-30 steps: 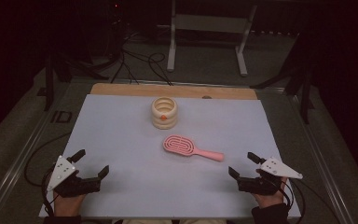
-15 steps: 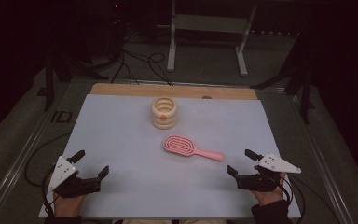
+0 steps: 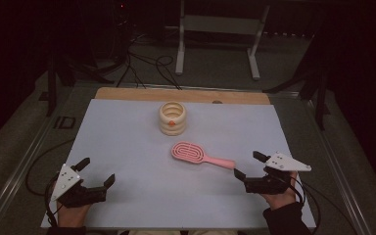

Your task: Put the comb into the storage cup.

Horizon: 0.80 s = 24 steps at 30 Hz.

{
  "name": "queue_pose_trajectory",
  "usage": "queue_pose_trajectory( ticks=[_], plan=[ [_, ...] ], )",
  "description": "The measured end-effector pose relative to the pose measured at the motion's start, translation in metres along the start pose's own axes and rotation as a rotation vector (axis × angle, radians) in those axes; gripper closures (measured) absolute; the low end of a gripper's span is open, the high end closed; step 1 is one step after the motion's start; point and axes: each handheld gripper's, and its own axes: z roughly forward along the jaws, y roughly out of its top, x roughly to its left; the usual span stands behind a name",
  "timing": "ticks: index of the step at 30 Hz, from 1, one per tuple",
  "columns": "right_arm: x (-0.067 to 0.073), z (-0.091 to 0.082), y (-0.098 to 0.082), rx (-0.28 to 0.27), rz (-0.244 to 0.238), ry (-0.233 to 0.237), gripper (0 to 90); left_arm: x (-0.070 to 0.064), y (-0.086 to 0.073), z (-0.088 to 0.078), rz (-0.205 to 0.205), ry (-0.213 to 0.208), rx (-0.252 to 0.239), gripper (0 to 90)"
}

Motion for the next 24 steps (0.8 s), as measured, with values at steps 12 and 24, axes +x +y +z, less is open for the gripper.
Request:
queue_pose_trajectory(
  ticks=[12, 24],
  plan=[
    [0.002, 0.003, 0.018, 0.021, -0.019, 0.002, 7.3, -0.001, 0.0, 0.001, 0.0, -0.005, -0.002, 0.4],
    [0.006, 0.011, 0.035, 0.04, -0.037, 0.009, 7.3, -0.001, 0.0, 0.0, -0.002, -0.005, -0.004, 0.4]
  ],
)
